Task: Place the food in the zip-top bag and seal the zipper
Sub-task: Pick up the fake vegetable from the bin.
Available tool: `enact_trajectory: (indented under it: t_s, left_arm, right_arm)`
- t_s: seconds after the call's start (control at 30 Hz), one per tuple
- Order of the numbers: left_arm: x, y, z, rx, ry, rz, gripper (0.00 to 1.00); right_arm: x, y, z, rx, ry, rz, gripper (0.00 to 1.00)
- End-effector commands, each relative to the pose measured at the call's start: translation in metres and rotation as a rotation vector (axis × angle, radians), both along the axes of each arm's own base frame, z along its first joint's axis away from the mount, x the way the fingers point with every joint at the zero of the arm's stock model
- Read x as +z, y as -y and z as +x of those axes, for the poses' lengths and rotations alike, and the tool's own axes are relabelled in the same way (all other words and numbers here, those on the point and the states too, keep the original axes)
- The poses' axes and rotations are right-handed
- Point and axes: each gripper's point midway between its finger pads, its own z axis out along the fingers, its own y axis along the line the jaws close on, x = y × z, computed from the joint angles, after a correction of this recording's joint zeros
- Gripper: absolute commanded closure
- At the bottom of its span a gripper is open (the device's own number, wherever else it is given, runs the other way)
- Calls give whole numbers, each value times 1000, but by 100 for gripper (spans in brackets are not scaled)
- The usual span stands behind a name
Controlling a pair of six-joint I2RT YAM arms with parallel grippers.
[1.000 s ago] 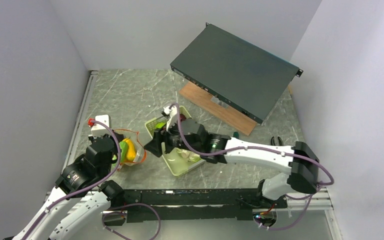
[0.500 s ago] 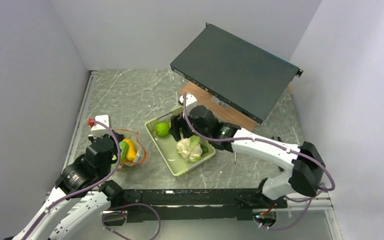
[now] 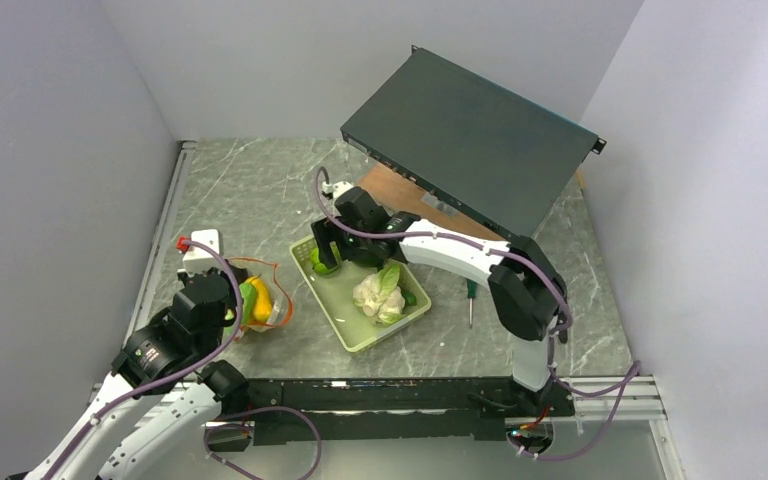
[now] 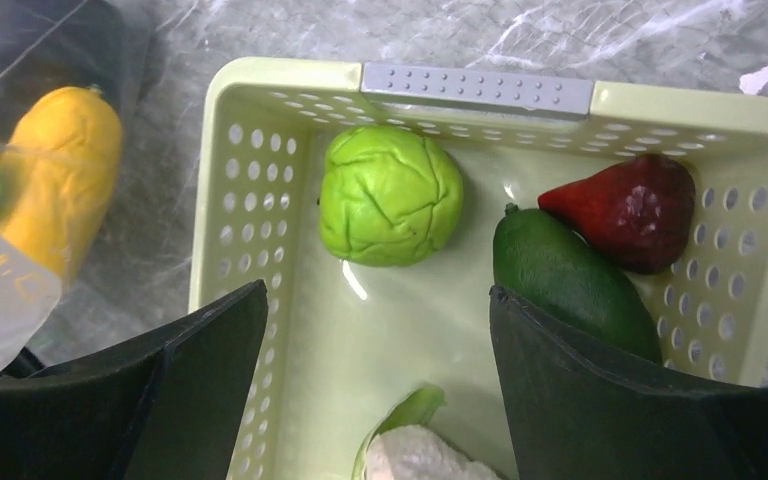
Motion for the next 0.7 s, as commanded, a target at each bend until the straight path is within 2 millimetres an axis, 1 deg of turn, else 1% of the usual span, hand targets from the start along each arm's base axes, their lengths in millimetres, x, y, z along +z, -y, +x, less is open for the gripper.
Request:
enact_trajectory:
  t_s: [0.0, 0.2, 0.33, 0.5, 0.67]
  left_arm:
    - [7, 2, 3, -1, 25, -14, 100]
    - [6, 2, 4, 2, 17, -10, 100]
    - [6, 2, 4, 3, 17, -9, 100]
    - [6, 1, 3, 7, 18, -14, 100]
    - [6, 2, 3, 5, 18, -16, 100]
  right_arm:
    - [7, -11, 18, 5, 56, -21, 17]
    - [-12, -22, 32, 2, 58, -54, 17]
    - [-26, -27, 37, 3, 55, -72, 17]
    - [-44, -33, 36, 3, 27, -89, 18]
    - [-51, -35, 31, 8, 10, -89, 25]
